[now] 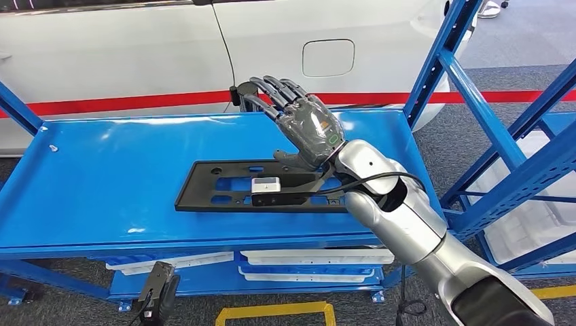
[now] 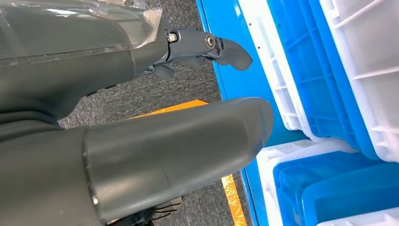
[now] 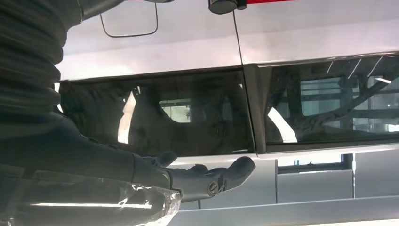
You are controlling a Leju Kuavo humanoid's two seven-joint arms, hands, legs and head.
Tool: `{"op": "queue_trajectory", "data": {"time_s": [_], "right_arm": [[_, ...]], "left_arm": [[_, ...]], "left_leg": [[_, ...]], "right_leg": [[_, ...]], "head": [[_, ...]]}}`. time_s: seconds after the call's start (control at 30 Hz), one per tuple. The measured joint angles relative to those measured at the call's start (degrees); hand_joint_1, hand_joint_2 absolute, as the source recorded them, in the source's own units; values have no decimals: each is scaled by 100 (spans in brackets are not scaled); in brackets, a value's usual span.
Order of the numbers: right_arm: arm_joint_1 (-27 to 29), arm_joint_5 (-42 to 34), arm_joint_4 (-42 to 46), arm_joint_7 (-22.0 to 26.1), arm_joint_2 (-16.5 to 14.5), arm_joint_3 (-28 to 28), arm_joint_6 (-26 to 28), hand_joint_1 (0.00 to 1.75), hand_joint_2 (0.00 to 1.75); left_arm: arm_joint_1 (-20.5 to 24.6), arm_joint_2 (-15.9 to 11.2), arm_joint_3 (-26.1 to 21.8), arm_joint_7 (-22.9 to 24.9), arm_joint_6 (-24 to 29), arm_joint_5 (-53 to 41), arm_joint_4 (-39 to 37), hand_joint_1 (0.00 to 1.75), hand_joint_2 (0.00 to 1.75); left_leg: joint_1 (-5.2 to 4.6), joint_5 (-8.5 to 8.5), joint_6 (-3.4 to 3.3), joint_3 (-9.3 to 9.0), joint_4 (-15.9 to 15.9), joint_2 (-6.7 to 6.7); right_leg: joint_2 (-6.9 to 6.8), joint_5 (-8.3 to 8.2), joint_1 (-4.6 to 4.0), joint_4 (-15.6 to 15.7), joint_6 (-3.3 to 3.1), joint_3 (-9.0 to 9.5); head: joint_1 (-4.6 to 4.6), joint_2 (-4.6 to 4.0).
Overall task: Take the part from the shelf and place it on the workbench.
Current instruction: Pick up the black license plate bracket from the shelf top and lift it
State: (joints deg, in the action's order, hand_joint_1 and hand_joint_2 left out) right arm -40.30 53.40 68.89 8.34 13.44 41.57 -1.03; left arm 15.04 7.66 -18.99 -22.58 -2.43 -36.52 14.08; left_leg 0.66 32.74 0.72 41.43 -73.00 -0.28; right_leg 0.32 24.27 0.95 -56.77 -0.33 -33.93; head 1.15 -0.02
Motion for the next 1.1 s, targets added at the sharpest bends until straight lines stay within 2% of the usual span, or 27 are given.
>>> {"op": "queue_trajectory", "data": {"time_s": [0.03,0.07,0.1,0.13,0.17,0.23,0.3,0.37,0.53,0.63,0.77,0.93,1.1], "right_arm": [[9,0,0,0,0,0,0,0,175],[14,-1,0,0,-1,0,1,0,175],[16,-1,0,0,-2,0,1,0,175],[14,-2,0,0,-3,0,1,0,175],[12,-2,-1,-1,-4,1,1,0,175],[18,-4,1,-2,2,1,2,0,175],[32,-21,36,-9,31,-3,5,0,175],[51,-65,142,-27,80,-12,-1,0,175],[260,-136,649,-145,287,-95,-125,0,175],[545,-98,1142,-184,534,-157,-218,0,175],[905,-26,1752,-262,847,-201,-261,0,175],[1141,29,2187,-330,1050,-230,-271,0,175],[1654,300,2891,-554,1196,-291,-338,0,175]], "left_arm": [[-3,-5,0,1,0,2,0,0,0],[-3,-10,0,1,0,2,0,0,0],[-2,-15,1,0,-1,2,-1,0,0],[1,-20,3,1,-2,2,-2,0,0],[0,-21,4,2,-3,2,-3,0,0],[-6,-24,7,3,-8,2,-4,0,0],[-9,-28,8,1,-14,10,-4,0,0],[-9,-32,9,-2,-21,34,-4,0,0],[-14,-33,45,-8,-28,54,-4,0,0],[-23,-28,89,-6,-22,54,-4,0,0],[-47,-26,102,-3,-14,59,-6,0,0],[-50,-21,137,-2,-11,73,-7,0,0],[-68,-4,148,21,-2,146,-7,0,0]], "left_leg": [[19,-213,11,-34,246,7],[37,-519,17,-156,646,13],[44,-749,19,-297,1038,16],[35,-856,0,-413,1340,18],[20,-904,-31,-491,1507,17],[-2,-896,-94,-536,1553,18],[-6,-982,-96,-551,1562,8],[-31,-983,-99,-547,1562,-11],[-68,-957,-182,-547,1562,-29],[-74,-949,-200,-547,1562,-29],[-91,-947,-219,-545,1559,-23],[-84,-950,-224,-546,1559,-18],[-68,-951,-223,-546,1561,-18]], "right_leg": [[7,34,5,0,17,45],[11,72,11,0,38,99],[14,107,12,0,67,149],[16,136,7,-2,97,178],[17,161,-3,-4,131,188],[15,199,-28,-19,163,180],[3,213,-36,-18,134,193],[-16,207,-43,16,110,207],[-34,210,-42,79,131,211],[-34,207,-40,99,167,212],[-33,192,-24,99,253,246],[-32,192,-27,97,260,237],[-32,193,-42,95,260,239]], "head": [[0,0],[0,0],[2,0],[2,0],[1,0],[1,0],[4,0],[6,0],[6,0],[7,0],[5,0],[5,0],[5,0]]}}
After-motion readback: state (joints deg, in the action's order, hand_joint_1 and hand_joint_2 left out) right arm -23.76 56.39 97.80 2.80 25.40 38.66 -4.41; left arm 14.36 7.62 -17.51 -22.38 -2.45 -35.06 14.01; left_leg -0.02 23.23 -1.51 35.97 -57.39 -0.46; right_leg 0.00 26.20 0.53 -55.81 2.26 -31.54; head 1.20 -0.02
